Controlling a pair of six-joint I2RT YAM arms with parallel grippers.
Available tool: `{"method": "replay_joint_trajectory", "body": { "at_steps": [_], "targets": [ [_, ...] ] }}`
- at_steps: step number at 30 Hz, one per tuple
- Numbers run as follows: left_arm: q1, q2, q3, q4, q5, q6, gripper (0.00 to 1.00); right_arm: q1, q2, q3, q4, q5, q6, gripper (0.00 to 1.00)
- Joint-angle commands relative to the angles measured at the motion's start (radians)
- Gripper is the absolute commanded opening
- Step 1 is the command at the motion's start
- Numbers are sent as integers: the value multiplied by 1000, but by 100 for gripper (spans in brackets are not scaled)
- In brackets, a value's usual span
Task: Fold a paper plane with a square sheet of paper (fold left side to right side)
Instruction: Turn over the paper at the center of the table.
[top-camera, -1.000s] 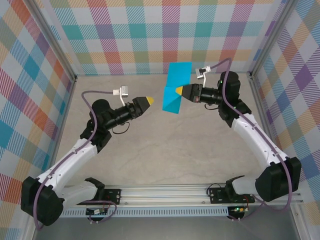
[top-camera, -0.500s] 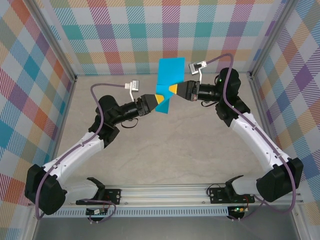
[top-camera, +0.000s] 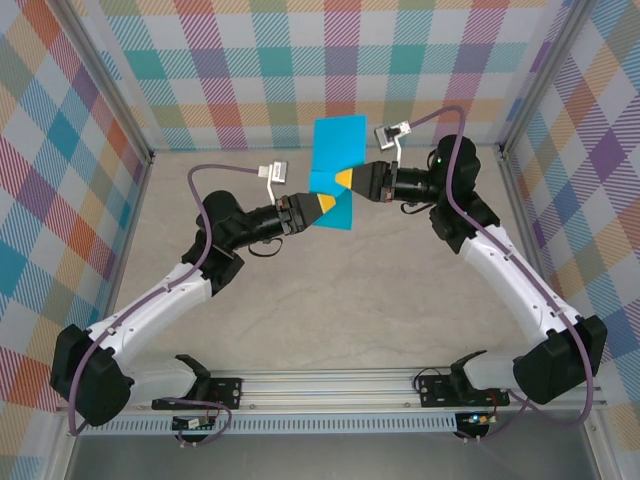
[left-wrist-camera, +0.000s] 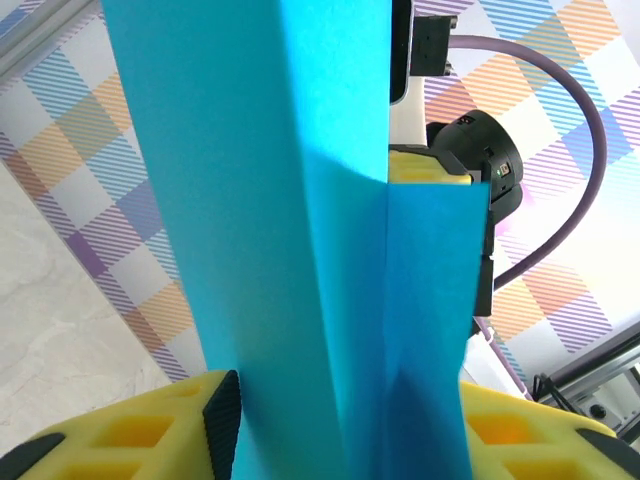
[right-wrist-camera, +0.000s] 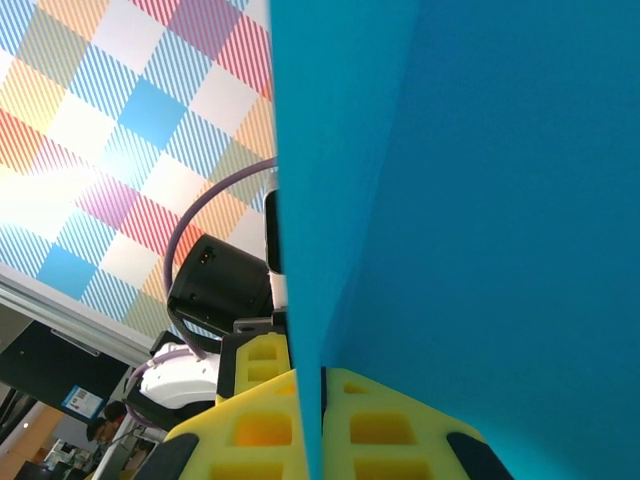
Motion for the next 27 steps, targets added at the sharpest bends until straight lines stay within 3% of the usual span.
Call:
{"method": "replay_joint_trajectory", "body": {
  "at_steps": [1, 11, 14, 22, 27],
  "targets": [
    [-9, -21, 21, 37, 1, 16, 43, 7, -5, 22, -5, -18, -21, 4],
    [-10, -26, 11, 17, -11, 23, 22, 8, -17, 13, -63, -1, -50, 7],
    [-13, -29, 9, 17, -10, 23, 21, 7, -17, 15, -70, 5, -53, 7],
    [-22, -33, 9, 18, -12, 25, 34, 7, -15, 10, -68, 33, -48, 6],
    [-30, -28, 9, 15, -15, 31, 35, 7, -15, 5, -55, 42, -38, 6]
  ]
}}
